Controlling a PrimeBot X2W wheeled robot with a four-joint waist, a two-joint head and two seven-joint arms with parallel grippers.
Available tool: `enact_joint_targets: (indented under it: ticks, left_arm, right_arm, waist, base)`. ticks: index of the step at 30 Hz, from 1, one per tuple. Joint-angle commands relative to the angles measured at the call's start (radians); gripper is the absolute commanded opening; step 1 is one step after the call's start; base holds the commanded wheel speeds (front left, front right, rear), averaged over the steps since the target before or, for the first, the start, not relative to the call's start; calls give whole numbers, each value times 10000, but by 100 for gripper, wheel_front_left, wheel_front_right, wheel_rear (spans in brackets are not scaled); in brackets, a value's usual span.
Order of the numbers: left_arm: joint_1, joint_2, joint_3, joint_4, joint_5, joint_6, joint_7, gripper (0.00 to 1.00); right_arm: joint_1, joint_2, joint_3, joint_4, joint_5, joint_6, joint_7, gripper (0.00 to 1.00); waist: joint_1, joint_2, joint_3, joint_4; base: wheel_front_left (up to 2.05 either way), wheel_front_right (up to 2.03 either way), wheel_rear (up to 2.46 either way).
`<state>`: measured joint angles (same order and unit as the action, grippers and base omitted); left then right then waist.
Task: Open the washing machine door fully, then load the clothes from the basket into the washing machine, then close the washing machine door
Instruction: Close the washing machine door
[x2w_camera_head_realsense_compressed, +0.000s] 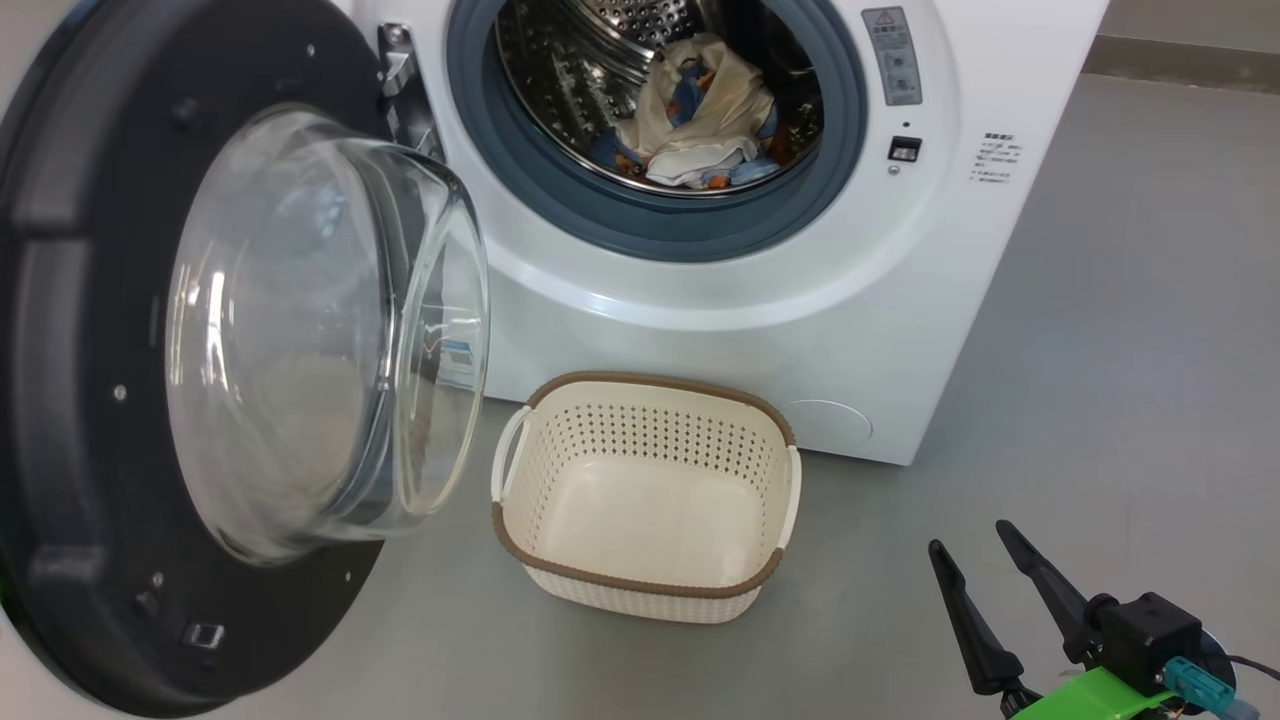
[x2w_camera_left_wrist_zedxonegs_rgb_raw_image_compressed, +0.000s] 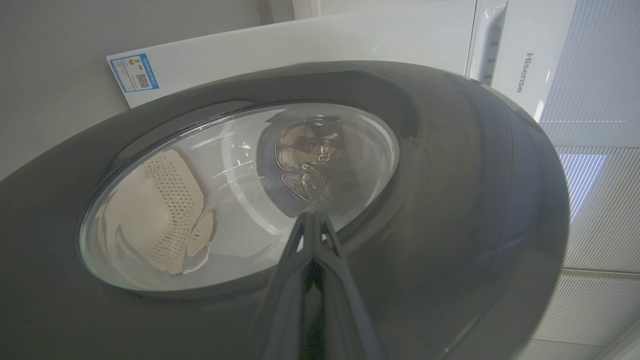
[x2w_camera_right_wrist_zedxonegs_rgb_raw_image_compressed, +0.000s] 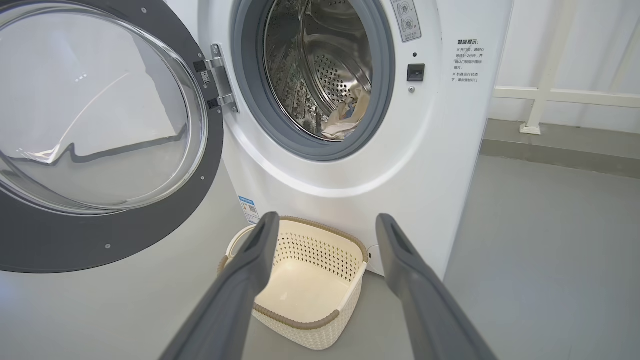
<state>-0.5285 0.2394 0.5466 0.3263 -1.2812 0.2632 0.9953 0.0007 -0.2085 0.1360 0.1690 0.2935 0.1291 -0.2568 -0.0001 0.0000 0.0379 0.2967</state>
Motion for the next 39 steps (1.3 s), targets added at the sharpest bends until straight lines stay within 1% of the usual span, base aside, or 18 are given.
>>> enact_joint_targets:
  ticks: [1, 7, 12, 19, 24, 31, 39]
  left_arm:
    - [13, 311, 40, -441, -86, 68, 205, 0]
    - [244, 11, -152, -1238, -175, 348, 520, 0]
    - [422, -280, -291, -1827, -162, 536, 559, 0]
    - [342, -646, -373, -2290, -254, 660, 483, 0]
    - [138, -1033, -509, -2392, -264, 582, 214, 0]
    - [-223, -1509, -757, -2132, -218, 257, -472, 0]
    - [-695, -1786, -1070, -1526, -511, -117, -1062, 0]
  right_arm:
    - [-195, -46, 167, -220, 3, 16, -49, 100]
    - [-181, 76, 190, -232, -7, 16, -49, 100]
    - [-167, 137, 153, -234, -5, 16, -49, 100]
    - [-166, 227, 120, -232, -17, 16, -49, 100]
    - [-166, 272, 85, -225, -14, 16, -49, 100]
    - [-190, 304, 97, -208, -11, 16, -49, 100]
    - [-245, 314, 99, -204, 4, 16, -49, 100]
  waist:
    - [1, 0, -31, -82]
    - [1, 0, -57, -383]
    - [1, 0, -49, -682]
    - [1, 0, -50, -1096]
    - [1, 0, -74, -1423]
    - [1, 0, -121, -1842]
    - [1, 0, -72, -2275]
  base:
    - [0, 0, 0]
    - [0, 0, 0]
    - [0, 0, 0]
    - [0, 0, 0]
    - [0, 0, 0]
    - [0, 0, 0]
    - [0, 0, 0]
